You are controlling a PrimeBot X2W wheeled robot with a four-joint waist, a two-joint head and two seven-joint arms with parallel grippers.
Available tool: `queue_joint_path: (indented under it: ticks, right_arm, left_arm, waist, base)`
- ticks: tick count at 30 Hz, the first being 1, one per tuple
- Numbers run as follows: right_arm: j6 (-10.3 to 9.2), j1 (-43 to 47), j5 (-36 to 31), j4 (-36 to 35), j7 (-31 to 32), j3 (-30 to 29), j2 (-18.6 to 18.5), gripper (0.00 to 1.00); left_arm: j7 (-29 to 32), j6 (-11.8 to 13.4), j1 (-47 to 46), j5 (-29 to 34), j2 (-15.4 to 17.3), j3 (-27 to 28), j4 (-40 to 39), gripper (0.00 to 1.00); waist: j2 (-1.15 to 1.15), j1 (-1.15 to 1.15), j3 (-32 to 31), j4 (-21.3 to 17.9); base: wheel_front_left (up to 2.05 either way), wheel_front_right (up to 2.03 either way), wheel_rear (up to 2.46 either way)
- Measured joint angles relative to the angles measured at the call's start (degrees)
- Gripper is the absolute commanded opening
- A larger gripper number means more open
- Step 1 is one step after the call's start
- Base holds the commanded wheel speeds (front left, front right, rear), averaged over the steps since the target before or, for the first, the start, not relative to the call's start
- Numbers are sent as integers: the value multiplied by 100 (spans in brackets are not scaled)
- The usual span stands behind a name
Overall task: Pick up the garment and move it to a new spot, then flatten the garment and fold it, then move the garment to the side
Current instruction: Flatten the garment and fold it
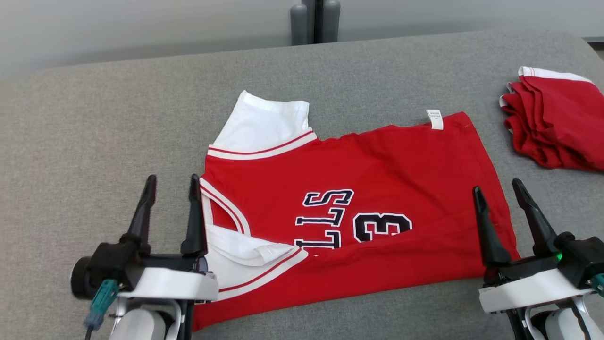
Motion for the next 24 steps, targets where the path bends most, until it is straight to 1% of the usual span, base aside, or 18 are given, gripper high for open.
queue_joint_path:
  ticks: [4, 7, 9, 11, 14, 19, 24]
  right_arm:
    - [0, -34, -11, 25, 0, 78, 20, 100]
    - [0, -157, -11, 47, 0, 125, -8, 100]
    - [0, -241, -11, 65, 0, 151, -38, 100]
    - [0, -326, -9, 77, 0, 166, -67, 100]
    - [0, -449, -1, 98, 0, 187, -90, 100]
    - [0, -589, 1, 129, 0, 277, -67, 100]
    - [0, -731, 1, 160, 0, 334, -67, 100]
  left_arm:
    - [0, -389, -500, 152, -138, -74, 659, 100]
    - [26, -593, -1139, 197, -169, -182, 1340, 100]
    - [162, -703, -1661, 196, -193, -246, 1746, 100]
    - [307, -756, -2159, 207, -225, -303, 2116, 100]
    - [686, -839, -2855, 199, -257, -347, 2770, 100]
    - [1204, -911, -3861, 237, -286, -443, 3849, 100]
    - [1601, -957, -4769, 280, -338, -514, 4799, 100]
  waist:
    - [0, 0, 142, -24]
    - [0, 0, 256, -58]
    - [0, 0, 341, -93]
    - [0, 0, 436, -132]
    - [0, 0, 588, -200]
    - [0, 0, 856, -343]
    - [0, 0, 1152, -475]
  base:
    - [0, 0, 0]
    - [0, 0, 0]
    - [0, 0, 0]
    - [0, 0, 0]
    - [0, 0, 0]
    - [0, 0, 0]
    - [0, 0, 0]
